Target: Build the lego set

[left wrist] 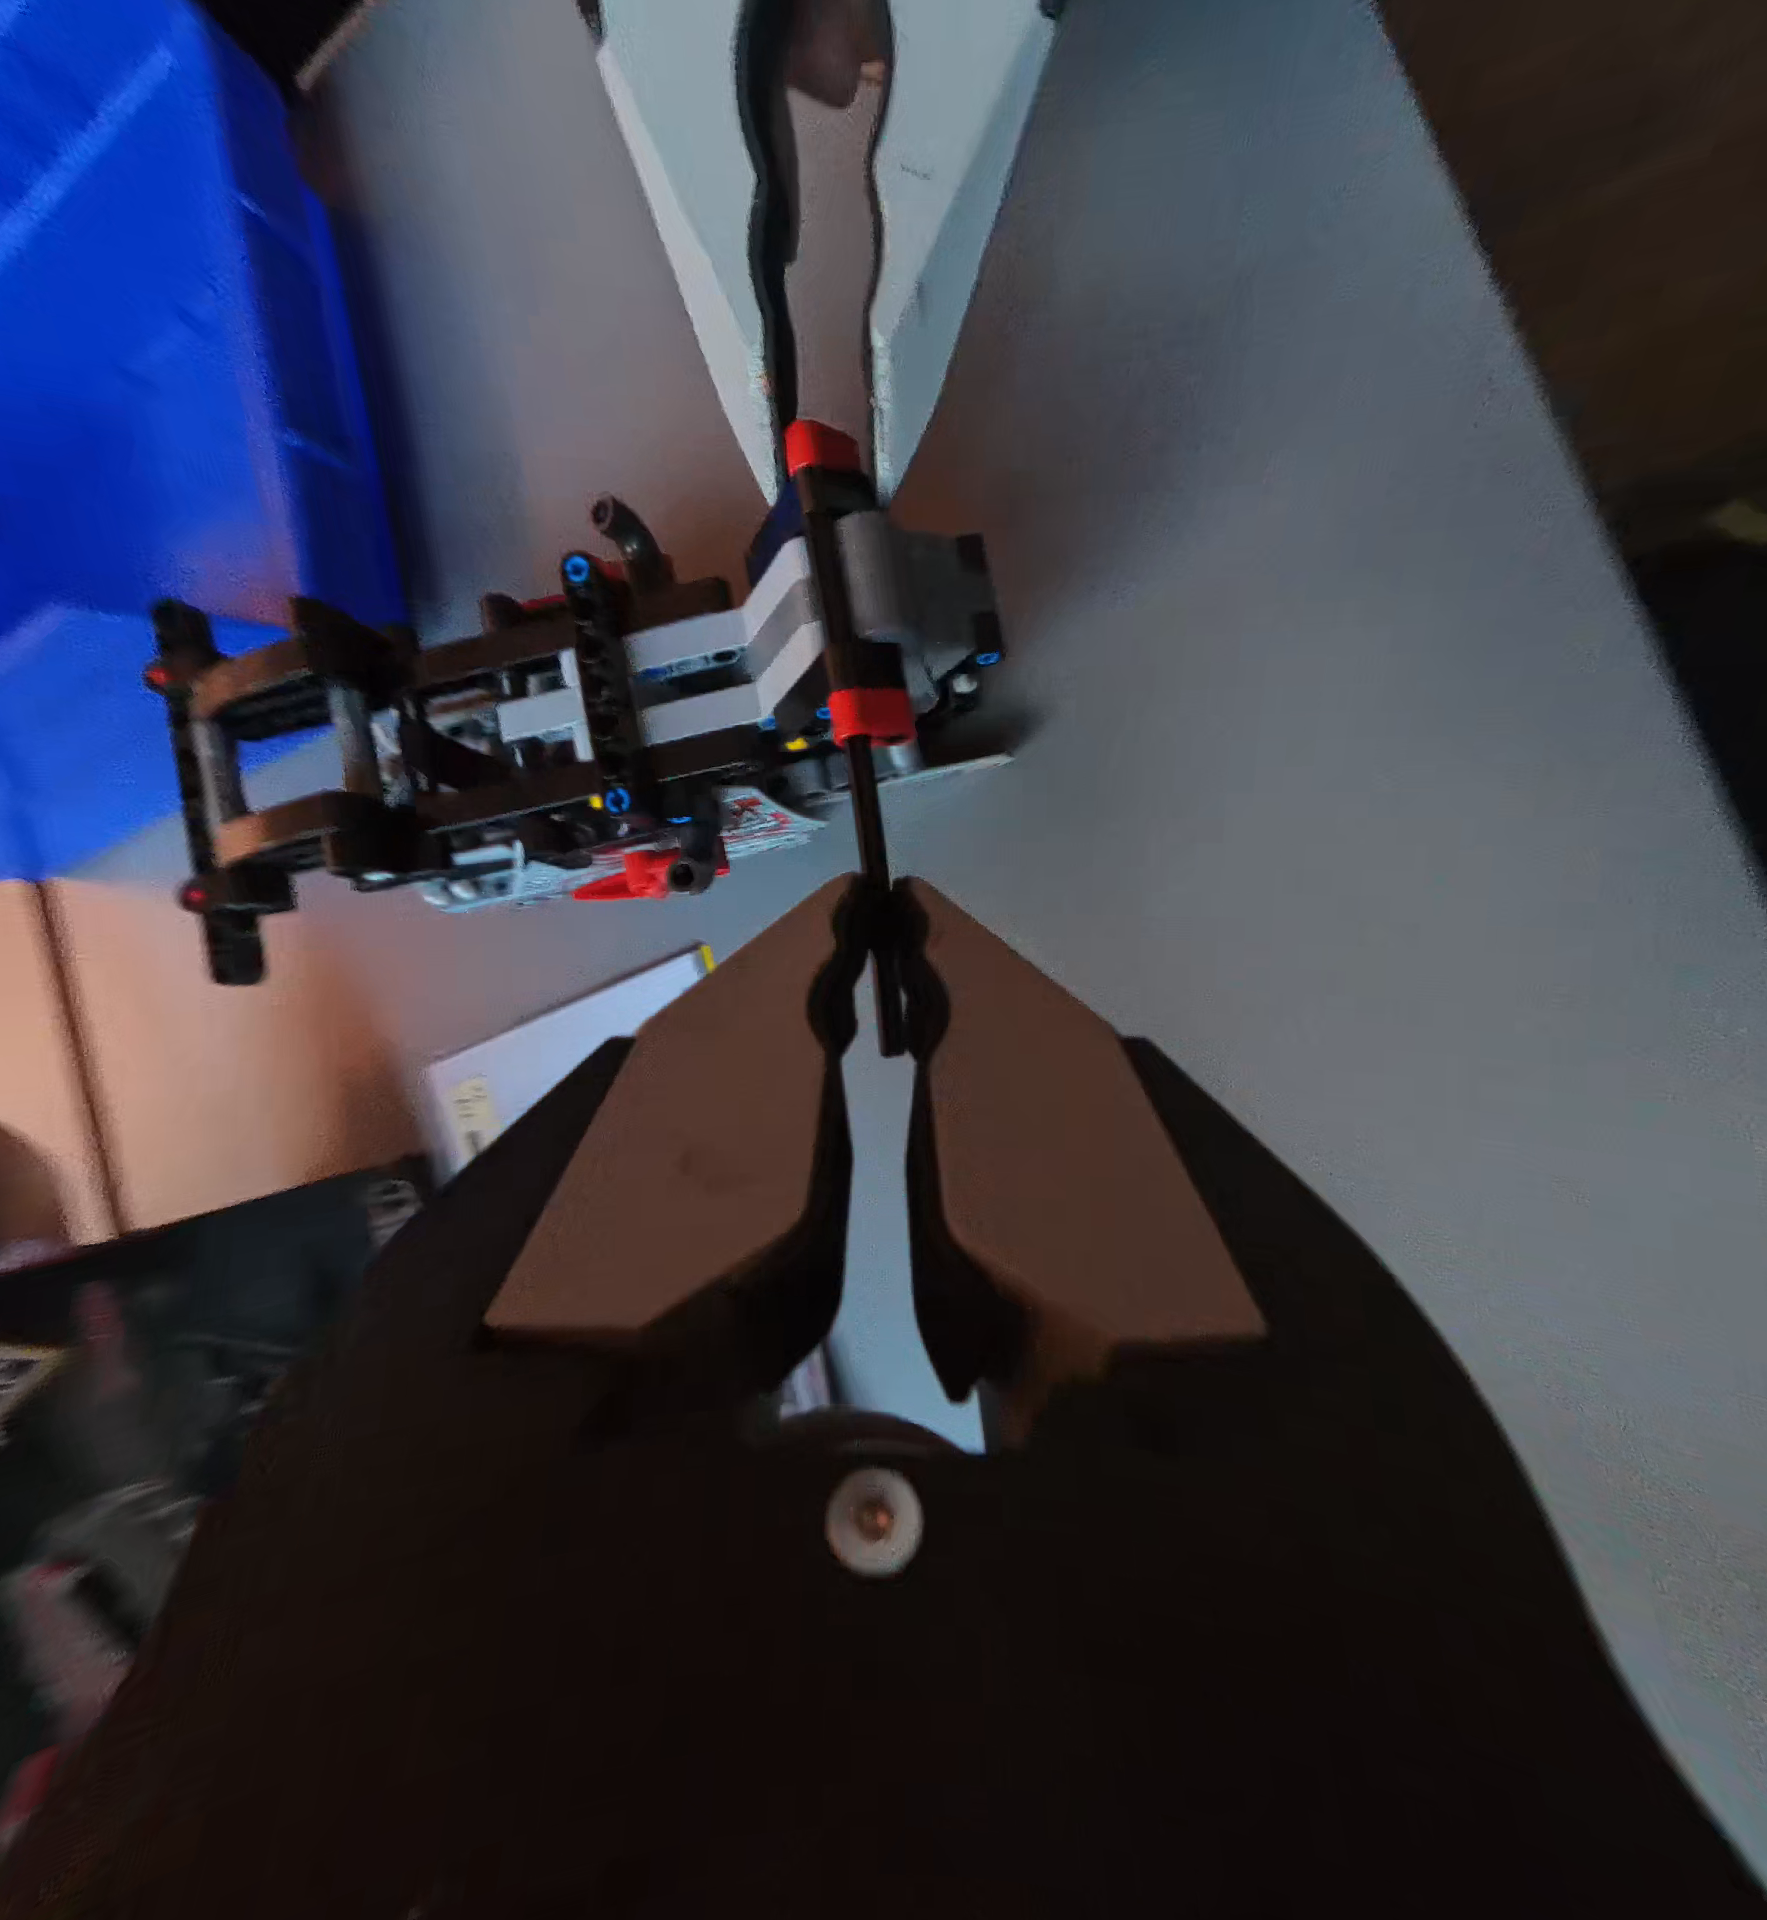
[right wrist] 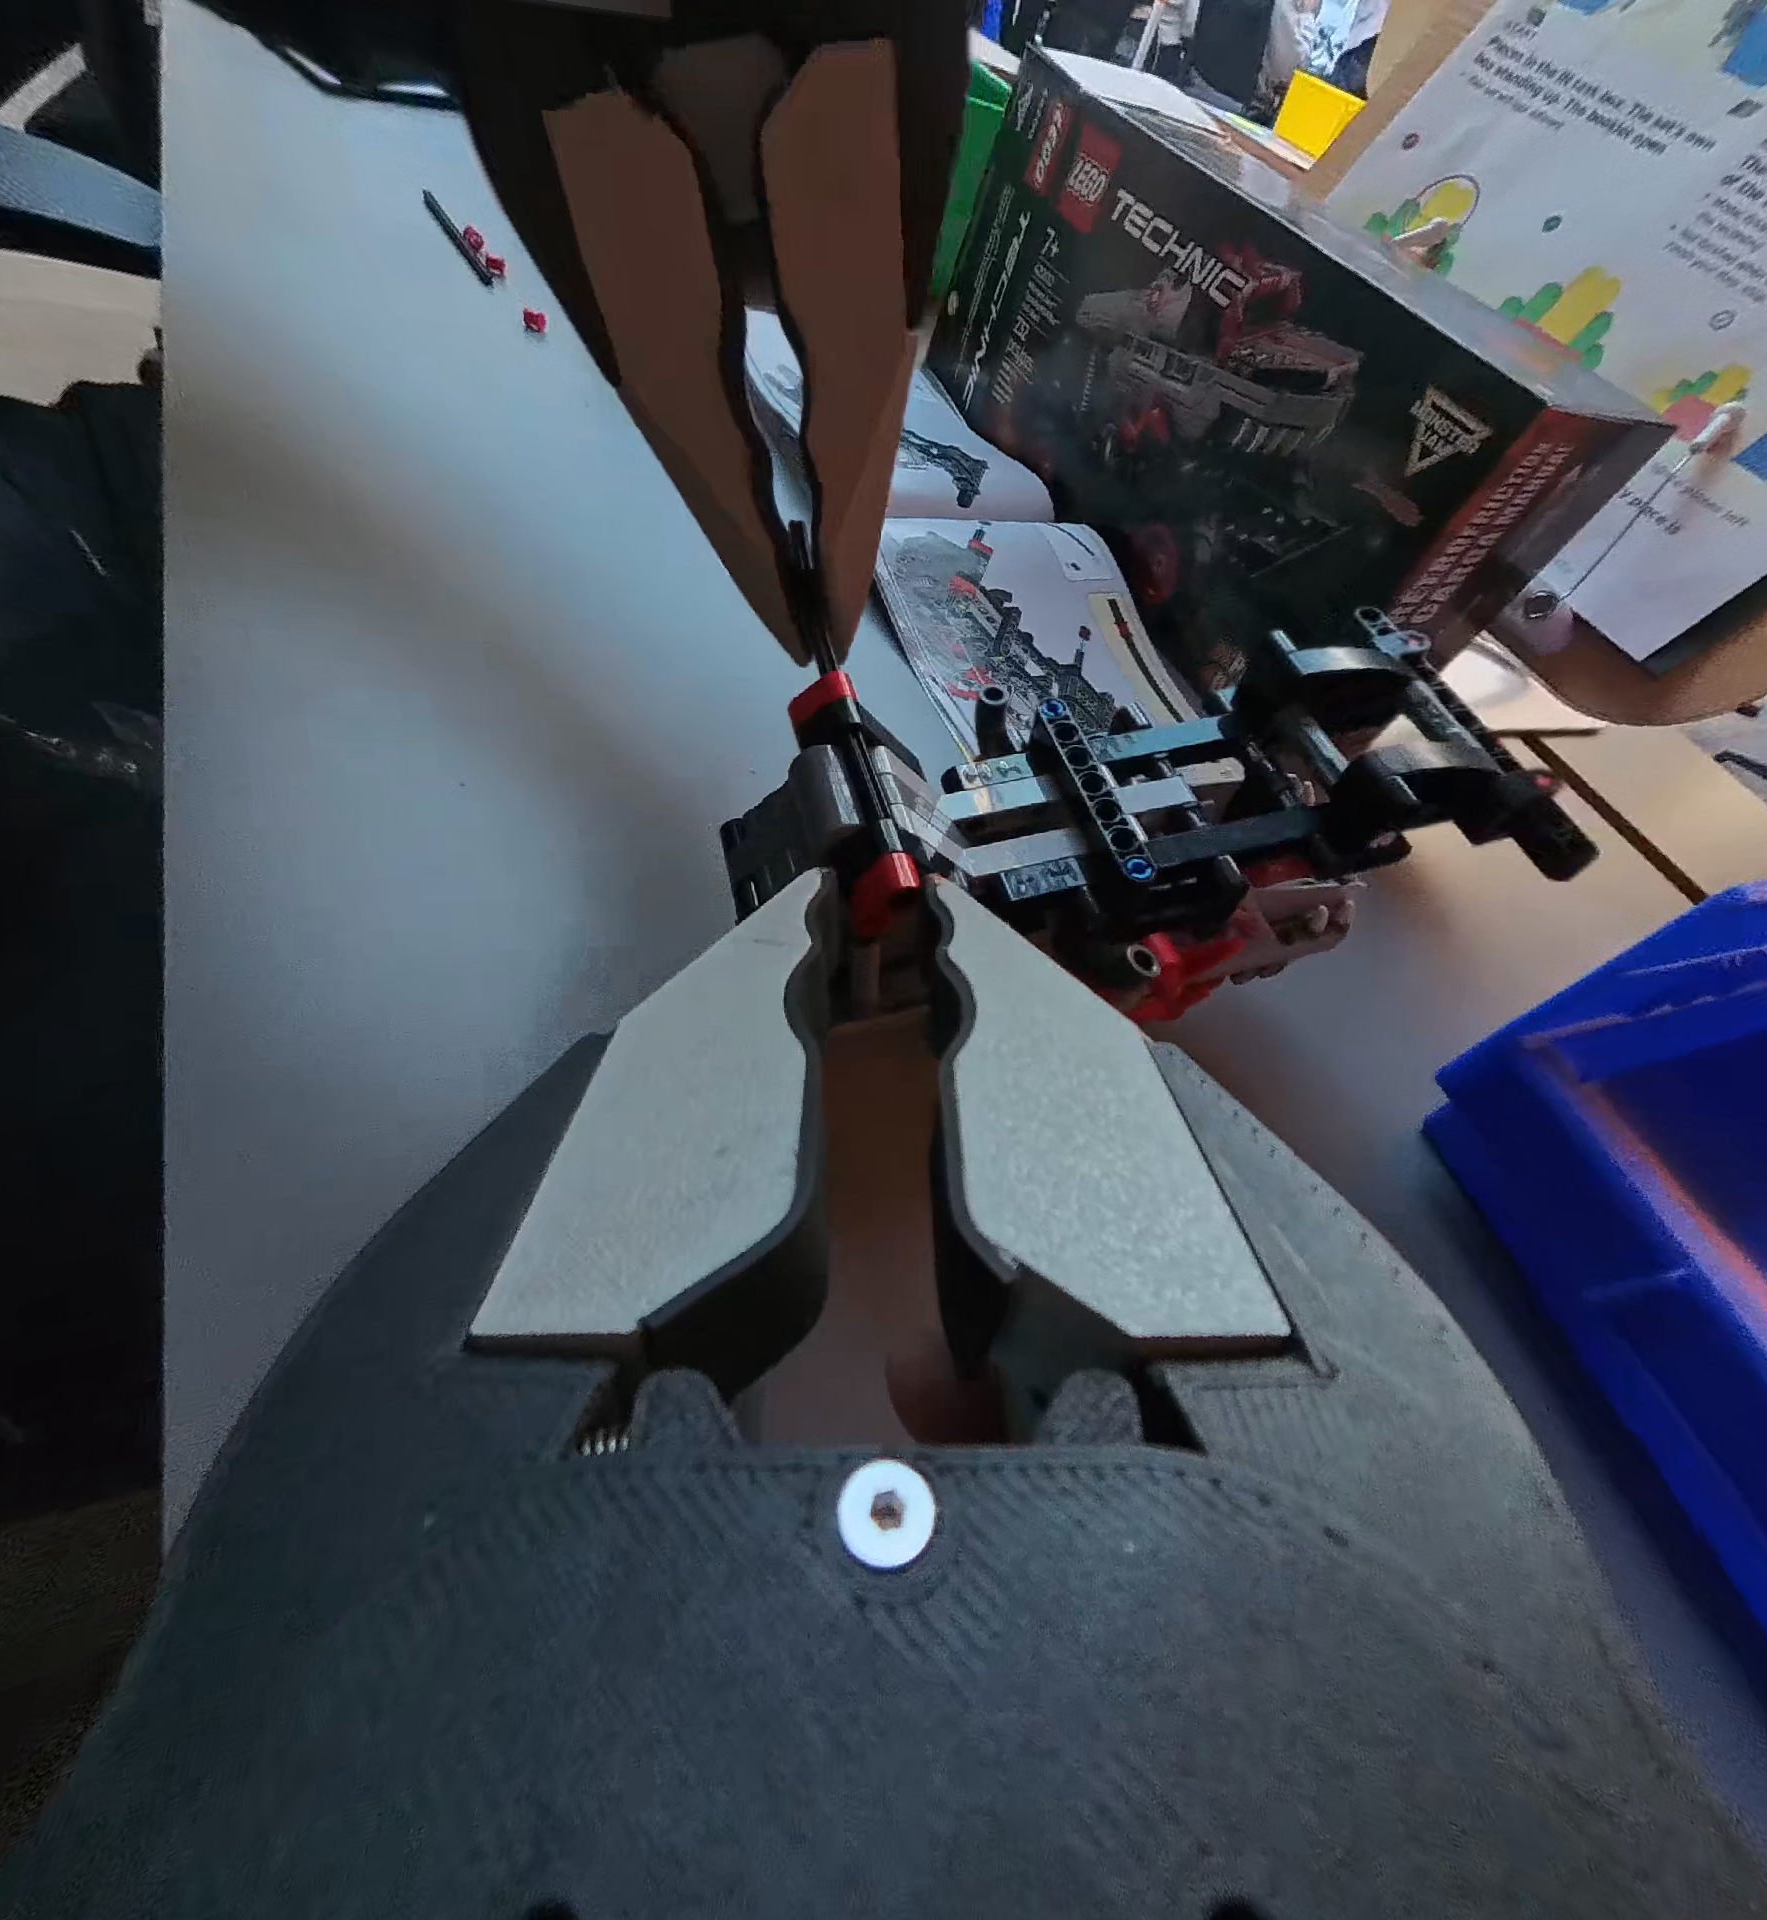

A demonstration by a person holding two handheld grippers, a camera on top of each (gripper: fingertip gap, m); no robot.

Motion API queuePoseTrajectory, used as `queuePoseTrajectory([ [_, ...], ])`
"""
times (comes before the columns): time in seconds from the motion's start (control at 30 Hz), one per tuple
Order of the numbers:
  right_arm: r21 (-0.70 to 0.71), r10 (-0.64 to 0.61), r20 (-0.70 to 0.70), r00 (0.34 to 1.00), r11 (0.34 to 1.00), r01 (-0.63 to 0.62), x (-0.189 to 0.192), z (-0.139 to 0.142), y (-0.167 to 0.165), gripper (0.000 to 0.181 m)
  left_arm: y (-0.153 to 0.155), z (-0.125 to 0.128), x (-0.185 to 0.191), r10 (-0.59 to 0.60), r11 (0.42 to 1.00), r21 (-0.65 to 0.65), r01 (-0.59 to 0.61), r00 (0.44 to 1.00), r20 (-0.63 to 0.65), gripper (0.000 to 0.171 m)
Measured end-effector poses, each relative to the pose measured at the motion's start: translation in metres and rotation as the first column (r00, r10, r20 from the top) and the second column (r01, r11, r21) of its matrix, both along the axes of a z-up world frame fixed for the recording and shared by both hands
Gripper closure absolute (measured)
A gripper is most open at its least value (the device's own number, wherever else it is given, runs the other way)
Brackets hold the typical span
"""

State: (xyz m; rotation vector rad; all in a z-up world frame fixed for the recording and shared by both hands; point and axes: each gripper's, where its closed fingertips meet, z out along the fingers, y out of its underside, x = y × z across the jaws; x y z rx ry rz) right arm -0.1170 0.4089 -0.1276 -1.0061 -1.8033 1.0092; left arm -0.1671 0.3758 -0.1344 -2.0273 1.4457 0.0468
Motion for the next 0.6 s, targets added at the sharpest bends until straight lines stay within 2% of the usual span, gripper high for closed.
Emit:
queuePoseTrajectory([
  [0.07,-0.033,0.008,-0.009,1.0,0.999,-0.009,0.0,0.0,-0.001,0.17,0.002,0.001,-0.001,-0.056,0.989,0.13,0.068,0.994,-0.093,0.171],
  [0.13,-0.097,0.018,-0.01,1.0,0.995,-0.019,0.0,0.0,0.0,0.17,0.004,0.004,-0.002,-0.094,0.949,0.273,0.154,0.97,-0.223,0.171],
  [0.2,-0.117,-0.003,-0.006,1.0,0.993,0.003,-0.001,-0.001,0.004,0.17,0.009,0.006,-0.003,-0.059,0.915,0.36,0.183,0.943,-0.329,0.171],
  [0.27,-0.076,-0.035,-0.007,0.999,0.996,0.034,-0.002,-0.001,0.008,0.17,0.012,0.005,-0.004,0.027,0.936,0.343,0.078,0.956,-0.292,0.171],
  [0.43,0.035,-0.07,-0.022,0.997,0.997,0.071,-0.003,0.0,0.006,0.17,0.01,0.0,-0.003,0.148,0.973,0.189,-0.133,0.987,-0.069,0.171],
  [0.6,0.065,-0.072,-0.06,0.996,0.995,0.076,-0.003,0.002,0.005,0.169,0.009,-0.003,-0.002,0.162,0.98,0.107,-0.168,0.985,0.067,0.171],
])
